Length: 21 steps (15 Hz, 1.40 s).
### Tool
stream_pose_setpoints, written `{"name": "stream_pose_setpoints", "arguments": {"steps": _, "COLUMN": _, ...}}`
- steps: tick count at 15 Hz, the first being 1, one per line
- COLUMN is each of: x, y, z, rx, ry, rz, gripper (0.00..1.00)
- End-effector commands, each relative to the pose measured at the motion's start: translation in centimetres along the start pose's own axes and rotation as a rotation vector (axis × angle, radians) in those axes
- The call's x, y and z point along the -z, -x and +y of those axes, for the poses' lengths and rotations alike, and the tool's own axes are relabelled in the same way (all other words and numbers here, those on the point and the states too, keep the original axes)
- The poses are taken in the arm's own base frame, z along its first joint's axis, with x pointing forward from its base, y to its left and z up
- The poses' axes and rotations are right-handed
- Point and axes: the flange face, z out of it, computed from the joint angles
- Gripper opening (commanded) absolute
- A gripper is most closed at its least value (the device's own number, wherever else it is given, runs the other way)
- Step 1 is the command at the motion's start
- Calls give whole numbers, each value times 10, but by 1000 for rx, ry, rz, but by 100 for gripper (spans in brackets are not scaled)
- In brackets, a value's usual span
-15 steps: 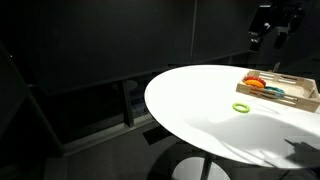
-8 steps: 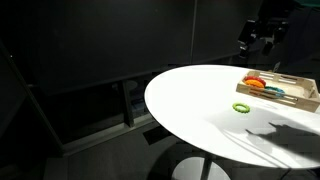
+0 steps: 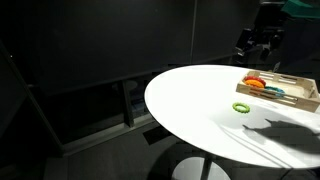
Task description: Put the light green ring on the tray
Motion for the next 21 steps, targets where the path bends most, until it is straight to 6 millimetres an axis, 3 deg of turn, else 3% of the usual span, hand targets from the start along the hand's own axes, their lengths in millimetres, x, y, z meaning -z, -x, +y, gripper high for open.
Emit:
{"name": "stream_pose_setpoints", "arguments": {"steps": 1, "x": 1, "y": 0, "z": -1, "rx": 1, "ry": 0, "rz": -1, "gripper": 100}}
{"name": "stream_pose_setpoints", "arguments": {"steps": 6, "x": -26, "y": -15, "z": 9, "rx": -27, "ry": 23, "rz": -60, "gripper": 100}}
{"name": "stream_pose_setpoints", "arguments": {"steps": 12, "x": -86, "y": -33, "z": 31, "rx": -74, "ry": 54, "rz": -137, "gripper": 100}}
{"name": "stream_pose_setpoints", "arguments": {"steps": 21, "x": -158, "y": -42, "z": 36, "rx": -83, "ry": 75, "rz": -181, "gripper": 100}}
